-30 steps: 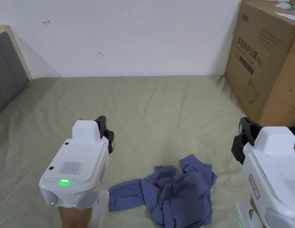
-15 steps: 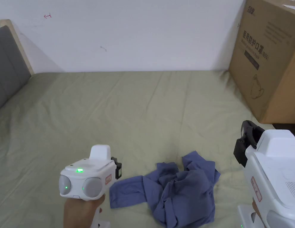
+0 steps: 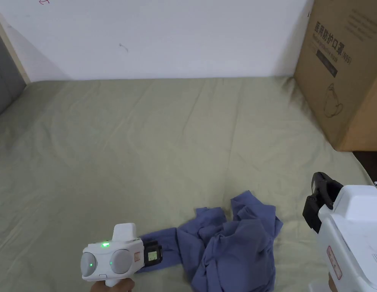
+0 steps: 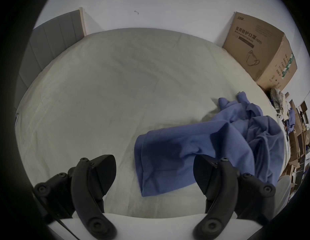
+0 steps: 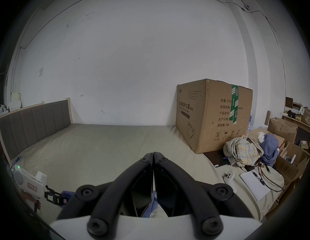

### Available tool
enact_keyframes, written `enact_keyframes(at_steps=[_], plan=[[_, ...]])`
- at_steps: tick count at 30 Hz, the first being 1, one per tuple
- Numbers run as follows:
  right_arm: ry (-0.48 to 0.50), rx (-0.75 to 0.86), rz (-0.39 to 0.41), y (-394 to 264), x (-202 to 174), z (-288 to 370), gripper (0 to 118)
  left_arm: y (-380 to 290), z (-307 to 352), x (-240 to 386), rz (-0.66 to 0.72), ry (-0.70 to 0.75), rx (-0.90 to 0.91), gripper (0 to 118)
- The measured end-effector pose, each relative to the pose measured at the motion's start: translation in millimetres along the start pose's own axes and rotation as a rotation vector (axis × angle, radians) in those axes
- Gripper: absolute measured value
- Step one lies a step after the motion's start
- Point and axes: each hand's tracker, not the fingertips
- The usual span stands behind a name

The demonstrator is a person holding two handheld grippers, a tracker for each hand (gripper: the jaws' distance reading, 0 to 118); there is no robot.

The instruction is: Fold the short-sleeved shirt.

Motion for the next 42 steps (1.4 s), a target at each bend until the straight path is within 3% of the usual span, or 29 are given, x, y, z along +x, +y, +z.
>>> enact_keyframes(at_steps=[2, 4, 6, 10, 12, 13, 14, 19, 21, 22, 24, 25, 26, 30, 32, 33, 36, 37, 40, 42], plan=[[-0.004, -0.012, -0.002, -2, 1, -5, 0, -2, -11, 2, -0.006, 0.016, -0.029, 96], [-0.004, -0.021, -0.003, -4, 4, -11, 0, -3, -23, 5, -0.021, 0.050, -0.092, 86], [-0.007, -0.029, 0.003, -6, 5, -14, 0, -8, -32, 9, -0.020, 0.050, -0.114, 85], [-0.004, -0.043, 0.007, -8, 6, -20, 0, -10, -22, 15, -0.050, 0.060, -0.078, 66], [-0.006, -0.059, 0.008, -11, 9, -28, 0, -11, -16, 18, -0.079, 0.046, -0.057, 43], [-0.007, -0.071, 0.008, -13, 10, -32, 0, -11, -14, 19, -0.093, 0.025, -0.047, 20], [-0.006, -0.089, 0.002, -15, 11, -39, 0, -11, -10, 19, -0.102, -0.027, -0.029, 6], [0.046, -0.289, -0.020, -28, 18, -91, 3, -6, 14, 19, -0.068, -0.076, 0.039, 5], [0.057, -0.387, -0.028, -44, 25, -124, 20, -1, 27, 13, -0.014, -0.130, 0.068, 5], [0.066, -0.439, -0.041, -52, 27, -139, 44, 1, 33, 11, 0.005, -0.155, 0.082, 5], [0.079, -0.528, -0.033, -71, 30, -167, 79, 4, 43, 6, 0.032, -0.174, 0.111, 5], [0.077, -0.557, -0.038, -82, 29, -180, 89, 6, 46, 5, 0.035, -0.185, 0.113, 5], [0.074, -0.590, -0.018, -90, 28, -190, 89, 8, 50, 5, 0.045, -0.192, 0.120, 5], [0.056, -0.731, -0.003, -121, 18, -225, 89, 9, 52, 7, 0.042, -0.205, 0.126, 5], [0.073, -0.793, 0.026, -130, 10, -233, 79, 7, 52, 9, 0.029, -0.197, 0.128, 5], [0.077, -0.800, 0.033, -134, 7, -236, 69, 6, 51, 9, 0.027, -0.198, 0.123, 5], [0.103, -0.833, 0.032, -143, 2, -239, 16, 4, 50, 7, 0.035, -0.206, 0.119, 5], [0.123, -0.830, 0.012, -141, -1, -235, 5, 4, 51, 7, 0.038, -0.208, 0.119, 5], [0.119, -0.755, 0.077, -128, -8, -219, 5, 3, 53, 4, 0.042, -0.213, 0.123, 5], [0.134, -0.730, 0.068, -118, -8, -209, 5, 3, 55, 3, 0.046, -0.223, 0.126, 5]])
